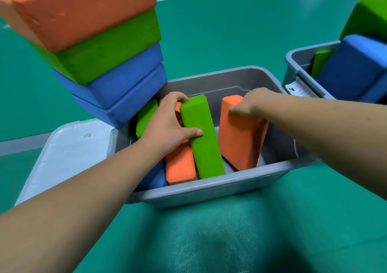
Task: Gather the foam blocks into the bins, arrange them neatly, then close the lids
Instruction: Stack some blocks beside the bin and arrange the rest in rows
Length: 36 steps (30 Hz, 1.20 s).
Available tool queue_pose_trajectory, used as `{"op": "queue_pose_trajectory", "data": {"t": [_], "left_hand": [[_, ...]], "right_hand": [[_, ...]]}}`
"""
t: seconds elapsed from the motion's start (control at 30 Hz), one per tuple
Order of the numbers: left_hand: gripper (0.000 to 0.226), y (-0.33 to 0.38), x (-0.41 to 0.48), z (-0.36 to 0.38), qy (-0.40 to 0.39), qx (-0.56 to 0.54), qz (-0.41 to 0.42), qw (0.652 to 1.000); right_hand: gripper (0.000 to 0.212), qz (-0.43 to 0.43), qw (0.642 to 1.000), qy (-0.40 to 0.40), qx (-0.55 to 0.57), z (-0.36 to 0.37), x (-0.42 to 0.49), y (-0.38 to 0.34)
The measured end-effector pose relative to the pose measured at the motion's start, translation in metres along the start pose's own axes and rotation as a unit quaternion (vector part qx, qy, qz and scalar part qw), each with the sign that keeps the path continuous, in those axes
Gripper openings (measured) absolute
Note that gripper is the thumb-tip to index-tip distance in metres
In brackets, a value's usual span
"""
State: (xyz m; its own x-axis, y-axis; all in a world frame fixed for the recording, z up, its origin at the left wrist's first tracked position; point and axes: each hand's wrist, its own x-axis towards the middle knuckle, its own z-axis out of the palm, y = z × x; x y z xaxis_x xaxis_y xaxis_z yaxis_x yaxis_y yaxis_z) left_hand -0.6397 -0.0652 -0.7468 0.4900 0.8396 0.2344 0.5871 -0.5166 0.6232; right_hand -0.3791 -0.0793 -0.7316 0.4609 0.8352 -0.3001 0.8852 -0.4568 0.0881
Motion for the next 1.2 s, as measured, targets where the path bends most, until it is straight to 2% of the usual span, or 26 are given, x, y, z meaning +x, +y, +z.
{"op": "queue_pose_trajectory", "data": {"t": [0.07, 0.13, 0.2, 0.33, 0.47, 0.57, 0.67, 0.8, 0.97, 1.1, 1.2], "left_hand": [[0.069, -0.003, -0.006, 0.006, -0.077, 0.069, 0.056, 0.993], [0.054, -0.005, -0.012, 0.013, -0.154, 0.142, 0.125, 0.970], [0.043, -0.005, -0.013, 0.018, -0.174, 0.173, 0.155, 0.957], [0.048, 0.007, -0.009, 0.019, -0.189, 0.206, 0.132, 0.951], [0.050, 0.011, -0.011, 0.010, -0.206, 0.226, 0.116, 0.945], [0.050, 0.014, -0.015, -0.002, -0.214, 0.234, 0.107, 0.942], [0.045, 0.011, -0.022, -0.015, -0.240, 0.259, 0.094, 0.931], [0.053, 0.002, -0.036, -0.032, -0.288, 0.297, 0.079, 0.907], [0.087, 0.003, -0.051, -0.049, -0.366, 0.303, 0.037, 0.879], [0.087, 0.008, -0.062, -0.056, -0.383, 0.282, 0.002, 0.880], [0.097, 0.013, -0.067, -0.063, -0.404, 0.255, -0.030, 0.878]], "right_hand": [[0.084, 0.005, 1.000, 0.018, 0.011, 0.001, -0.009, -0.001], [0.092, 0.034, 0.997, 0.037, 0.051, 0.008, -0.015, 0.002], [0.100, 0.057, 0.994, 0.048, 0.081, 0.016, -0.024, 0.008], [0.098, 0.022, 0.999, 0.033, 0.024, 0.028, -0.039, 0.019], [0.081, -0.040, 0.988, 0.135, -0.069, 0.019, -0.054, 0.018], [0.061, -0.124, 0.976, 0.178, -0.027, 0.005, -0.056, 0.007], [0.060, -0.193, 0.973, 0.114, 0.061, -0.001, -0.058, -0.019], [0.081, -0.199, 0.972, 0.017, 0.124, 0.009, -0.059, -0.057], [0.089, -0.216, 0.974, 0.008, 0.074, 0.020, -0.056, -0.083], [0.078, -0.176, 0.981, 0.041, 0.070, 0.022, -0.056, -0.090], [0.088, -0.159, 0.983, 0.022, 0.085, 0.027, -0.052, -0.092]]}}
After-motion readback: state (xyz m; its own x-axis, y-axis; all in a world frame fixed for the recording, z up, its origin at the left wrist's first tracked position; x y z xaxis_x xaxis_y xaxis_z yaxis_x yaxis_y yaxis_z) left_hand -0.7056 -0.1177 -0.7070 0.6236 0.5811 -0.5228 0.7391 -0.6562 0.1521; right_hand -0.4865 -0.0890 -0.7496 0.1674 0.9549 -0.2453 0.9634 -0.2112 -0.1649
